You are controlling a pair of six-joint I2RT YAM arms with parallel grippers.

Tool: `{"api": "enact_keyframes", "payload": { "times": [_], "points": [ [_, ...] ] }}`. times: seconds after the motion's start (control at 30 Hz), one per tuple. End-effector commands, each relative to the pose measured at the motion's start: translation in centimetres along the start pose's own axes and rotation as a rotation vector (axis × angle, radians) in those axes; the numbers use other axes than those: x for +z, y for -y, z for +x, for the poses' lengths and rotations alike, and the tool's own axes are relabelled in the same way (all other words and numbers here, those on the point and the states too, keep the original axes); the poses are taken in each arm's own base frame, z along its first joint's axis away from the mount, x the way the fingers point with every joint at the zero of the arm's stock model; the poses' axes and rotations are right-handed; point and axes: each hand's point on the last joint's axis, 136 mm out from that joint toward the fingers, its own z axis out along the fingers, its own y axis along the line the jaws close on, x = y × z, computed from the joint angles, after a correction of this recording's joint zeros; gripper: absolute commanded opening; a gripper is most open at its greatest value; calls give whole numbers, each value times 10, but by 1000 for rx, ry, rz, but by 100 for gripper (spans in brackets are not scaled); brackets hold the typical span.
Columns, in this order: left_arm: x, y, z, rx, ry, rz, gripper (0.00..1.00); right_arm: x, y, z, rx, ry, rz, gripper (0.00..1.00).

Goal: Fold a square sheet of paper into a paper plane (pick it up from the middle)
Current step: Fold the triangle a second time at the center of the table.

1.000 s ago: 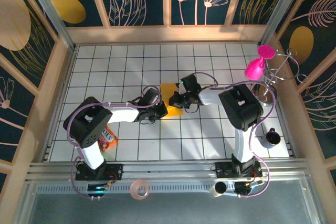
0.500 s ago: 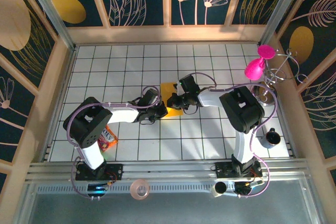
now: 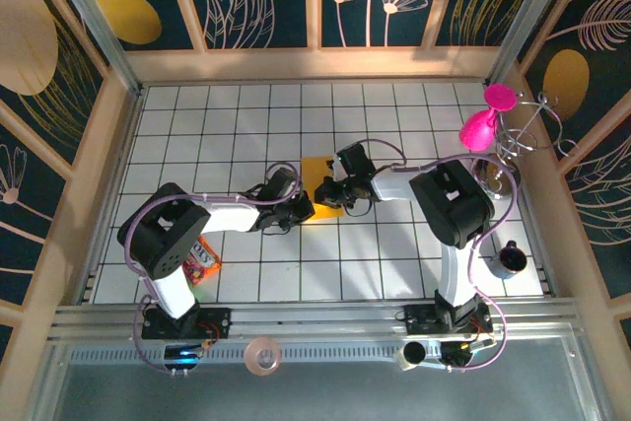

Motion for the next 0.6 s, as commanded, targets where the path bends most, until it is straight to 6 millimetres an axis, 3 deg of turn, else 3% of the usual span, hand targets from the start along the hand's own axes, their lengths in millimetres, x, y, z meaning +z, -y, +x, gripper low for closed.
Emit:
{"api": "enact_keyframes", "payload": {
  "times": [0.0, 0.1, 0.3, 0.43, 0.57],
  "points": [
    [-2, -53, 24, -52, -57, -171, 0, 2, 34, -1, 56, 1, 87, 0],
    [-4, -65, 29, -66, -66, -203, 0, 0, 34, -13, 34, 22, 98, 0],
    [-8, -84, 40, -97, -79, -229, 0, -21, 72, -61, 89, 121, 122, 0],
    [-7, -81, 39, -92, -78, -218, 0, -33, 82, -83, 109, 168, 115, 0],
    [-6, -59, 29, -53, -65, -174, 0, -46, 69, -98, 71, 211, 115, 0]
  ]
}}
